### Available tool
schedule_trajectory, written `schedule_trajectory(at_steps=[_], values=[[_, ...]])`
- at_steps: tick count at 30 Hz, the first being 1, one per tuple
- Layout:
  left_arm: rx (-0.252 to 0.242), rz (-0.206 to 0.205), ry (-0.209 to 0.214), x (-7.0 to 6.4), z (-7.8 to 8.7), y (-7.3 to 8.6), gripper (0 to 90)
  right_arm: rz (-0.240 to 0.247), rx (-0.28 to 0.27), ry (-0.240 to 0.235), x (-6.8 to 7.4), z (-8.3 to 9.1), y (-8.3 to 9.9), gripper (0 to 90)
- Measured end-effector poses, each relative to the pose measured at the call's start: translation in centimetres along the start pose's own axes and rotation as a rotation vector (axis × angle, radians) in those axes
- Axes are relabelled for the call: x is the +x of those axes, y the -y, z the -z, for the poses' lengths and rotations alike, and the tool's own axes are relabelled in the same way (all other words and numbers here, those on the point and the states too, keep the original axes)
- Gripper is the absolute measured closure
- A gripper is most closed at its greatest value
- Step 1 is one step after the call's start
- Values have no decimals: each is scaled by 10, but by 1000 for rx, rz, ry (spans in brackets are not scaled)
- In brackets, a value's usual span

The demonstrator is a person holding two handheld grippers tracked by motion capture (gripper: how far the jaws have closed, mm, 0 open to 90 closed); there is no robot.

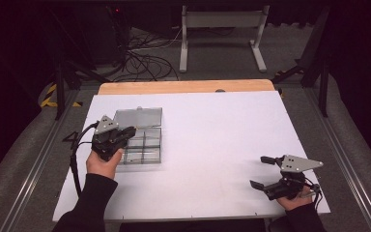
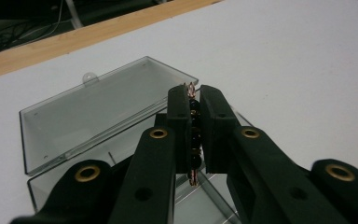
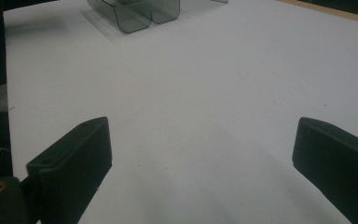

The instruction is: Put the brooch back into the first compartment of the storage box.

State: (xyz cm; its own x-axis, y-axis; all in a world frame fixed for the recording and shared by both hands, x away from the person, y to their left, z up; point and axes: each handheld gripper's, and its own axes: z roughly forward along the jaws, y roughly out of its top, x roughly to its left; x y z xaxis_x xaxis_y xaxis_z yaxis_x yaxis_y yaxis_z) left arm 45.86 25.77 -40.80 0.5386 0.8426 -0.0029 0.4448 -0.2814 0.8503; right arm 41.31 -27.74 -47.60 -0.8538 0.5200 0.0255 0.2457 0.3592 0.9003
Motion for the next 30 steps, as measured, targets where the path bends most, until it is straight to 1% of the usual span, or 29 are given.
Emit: schedule_trajectory(at_steps=[2,5,8,9,12,16,17,19,23,24,28,30], values=[[6,13,-6,3,0,3,835,1,0,1,0,0,0,50],[12,11,-27,9,0,6,835,0,1,1,0,0,0,50],[16,34,-35,16,-1,10,835,0,2,1,0,0,0,50],[21,48,-40,20,-1,13,835,2,3,1,0,0,0,50],[24,60,-48,24,-1,16,835,-1,2,1,0,0,0,50],[35,63,-65,30,-2,22,834,3,5,0,0,0,0,50],[46,56,-86,33,-4,24,834,2,5,0,0,0,0,50],[53,54,-93,35,-4,25,833,1,5,0,0,0,0,50],[68,64,-103,42,-6,30,833,3,7,-1,1,0,0,50],[72,60,-109,44,-7,31,833,3,9,0,1,0,0,50],[94,85,-112,51,-10,36,833,2,10,1,1,-1,0,50],[96,102,-115,54,-12,38,833,3,10,1,1,-1,0,50]])
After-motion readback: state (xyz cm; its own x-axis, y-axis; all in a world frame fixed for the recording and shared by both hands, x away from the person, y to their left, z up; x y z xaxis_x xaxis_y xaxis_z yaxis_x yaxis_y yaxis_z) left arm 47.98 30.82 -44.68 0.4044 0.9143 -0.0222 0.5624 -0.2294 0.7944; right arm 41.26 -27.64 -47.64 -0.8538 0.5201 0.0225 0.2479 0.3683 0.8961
